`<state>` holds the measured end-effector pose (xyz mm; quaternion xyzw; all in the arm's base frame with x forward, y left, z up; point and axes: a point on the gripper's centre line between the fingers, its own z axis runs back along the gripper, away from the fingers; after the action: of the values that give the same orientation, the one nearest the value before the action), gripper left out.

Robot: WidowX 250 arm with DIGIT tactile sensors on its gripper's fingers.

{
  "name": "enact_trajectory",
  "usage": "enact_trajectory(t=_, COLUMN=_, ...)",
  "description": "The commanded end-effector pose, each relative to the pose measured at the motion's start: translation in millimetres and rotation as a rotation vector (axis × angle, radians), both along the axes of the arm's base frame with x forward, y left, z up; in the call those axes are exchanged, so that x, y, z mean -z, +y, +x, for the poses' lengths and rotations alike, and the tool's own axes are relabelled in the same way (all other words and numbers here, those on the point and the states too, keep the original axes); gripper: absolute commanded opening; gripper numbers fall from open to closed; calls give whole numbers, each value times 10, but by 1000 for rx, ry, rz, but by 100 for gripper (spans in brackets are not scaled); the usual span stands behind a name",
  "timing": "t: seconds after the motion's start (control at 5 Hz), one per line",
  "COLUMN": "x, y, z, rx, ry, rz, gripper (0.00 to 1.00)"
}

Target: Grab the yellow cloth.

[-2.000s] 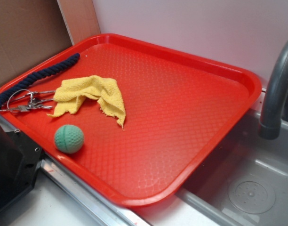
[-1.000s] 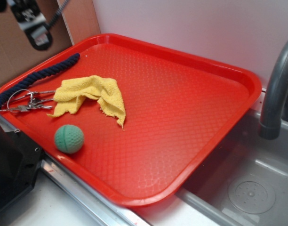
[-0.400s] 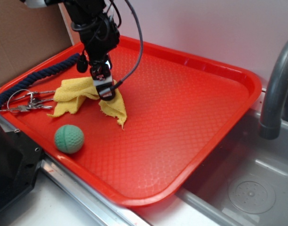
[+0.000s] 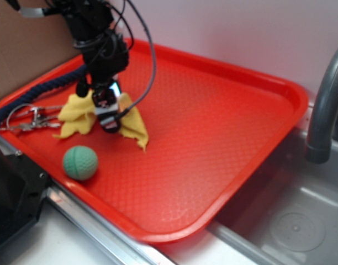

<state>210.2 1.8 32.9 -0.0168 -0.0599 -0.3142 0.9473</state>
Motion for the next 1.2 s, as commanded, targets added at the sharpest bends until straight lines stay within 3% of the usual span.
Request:
enact_trajectory(t=0.0, x=-41, y=-75, z=-100, rx=-22, ry=-29, rz=-9, gripper=0)
enact_trajectory(t=0.4, x=115, y=-97, z=-50, rx=-34, ry=-1, rz=20, gripper=0)
enact_trajectory(t=0.6, x=-65, y=-39, z=10, rx=-98, ry=-17, rz=33, gripper=0)
enact_trajectory(t=0.8, x=-569, y=205, z=110, rx=-313, ry=-54, rz=-3, gripper=0)
enact_trajectory(t=1.0, x=-1085, y=419, z=138, rx=-562, ry=-100, rz=44, gripper=0)
